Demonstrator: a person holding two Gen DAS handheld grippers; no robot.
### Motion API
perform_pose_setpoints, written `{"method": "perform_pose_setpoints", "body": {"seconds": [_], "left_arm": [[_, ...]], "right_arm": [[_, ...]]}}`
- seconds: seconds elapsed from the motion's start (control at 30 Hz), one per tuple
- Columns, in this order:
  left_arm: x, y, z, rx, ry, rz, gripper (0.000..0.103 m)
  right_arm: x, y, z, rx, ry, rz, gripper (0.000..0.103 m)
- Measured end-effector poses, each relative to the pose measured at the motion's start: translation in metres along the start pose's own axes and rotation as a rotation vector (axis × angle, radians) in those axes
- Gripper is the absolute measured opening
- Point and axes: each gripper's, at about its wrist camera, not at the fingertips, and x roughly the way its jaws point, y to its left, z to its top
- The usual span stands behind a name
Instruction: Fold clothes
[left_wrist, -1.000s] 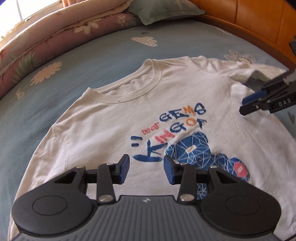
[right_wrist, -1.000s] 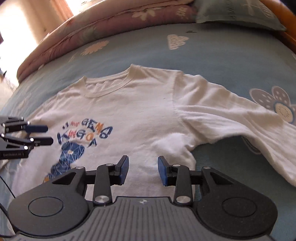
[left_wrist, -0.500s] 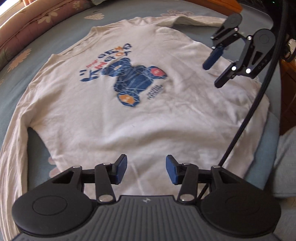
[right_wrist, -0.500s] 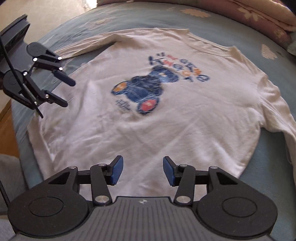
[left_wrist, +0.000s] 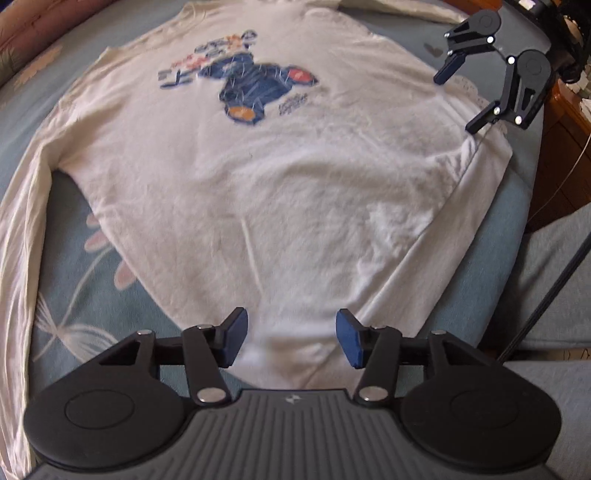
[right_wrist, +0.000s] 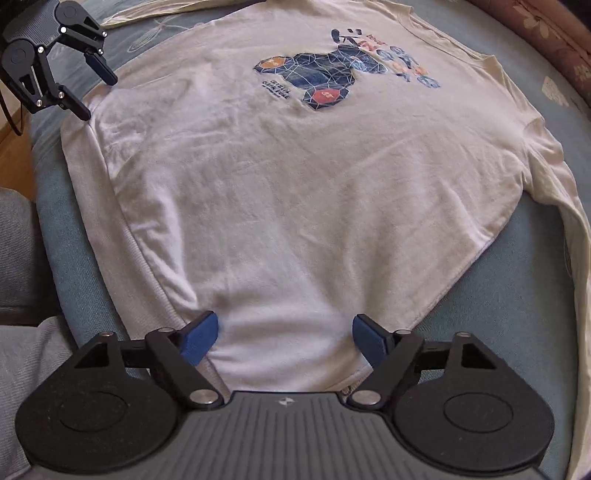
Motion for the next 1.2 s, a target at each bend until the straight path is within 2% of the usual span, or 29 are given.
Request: {"method": "perform_pose_setpoints", "body": {"seconds": [0.07,0.13,0.23,0.27,0.3,0.33,0.43,0.57,0.7,0.83,0.97,1.03,1.13,1.2], "left_arm": [[0.005,0.001,0.018,0.007,-0.061,0.001,0.055],[0.018,0.003,0.032,-0.005,-0.089,-0.001,0.055],[0.035,0.002,0.029,0.007,-0.062,0.004,0.056],[0.038,0.003,0.022,-0.005,-0.048,0.003,0.058],[0.036,0.006,0.013,-0.04,-0.042,-0.004,0.06],[0.033,0.01,0.003,-0.083,-0.038,-0.013,0.063],[0.025,0.014,-0.007,-0.116,0.0,-0.01,0.064],[0.016,0.021,-0.011,-0.15,0.037,0.013,0.064],[0.015,0.051,0.012,-0.201,-0.029,0.096,0.064],[0.024,0.086,0.051,-0.232,-0.145,0.143,0.064],[0.043,0.108,0.084,-0.238,-0.232,0.133,0.064],[0.055,0.118,0.09,-0.263,-0.222,0.117,0.064],[0.065,0.131,0.081,-0.319,-0.158,0.084,0.065],[0.061,0.136,0.068,-0.336,-0.153,0.069,0.065]], "right_arm": [[-0.003,0.008,0.016,-0.026,-0.056,0.013,0.084],[0.007,0.014,0.027,-0.029,-0.073,0.013,0.084],[0.028,0.023,0.038,-0.016,-0.07,0.033,0.086],[0.033,0.025,0.035,-0.018,-0.076,0.03,0.097],[0.034,0.025,0.029,-0.013,-0.082,0.027,0.103],[0.034,0.023,0.024,0.009,-0.091,0.03,0.103],[0.032,0.015,0.015,0.088,-0.103,0.039,0.103],[0.034,0.016,0.014,0.104,-0.125,0.026,0.103],[0.033,0.017,0.009,0.102,-0.153,0.024,0.103],[0.033,0.018,0.009,0.108,-0.157,0.012,0.103],[0.034,0.019,0.02,0.128,-0.094,-0.007,0.103],[0.034,0.02,0.028,0.148,-0.043,-0.018,0.103],[0.033,0.019,0.039,0.192,0.019,-0.03,0.103],[0.029,0.015,0.048,0.235,0.019,-0.05,0.103]]}}
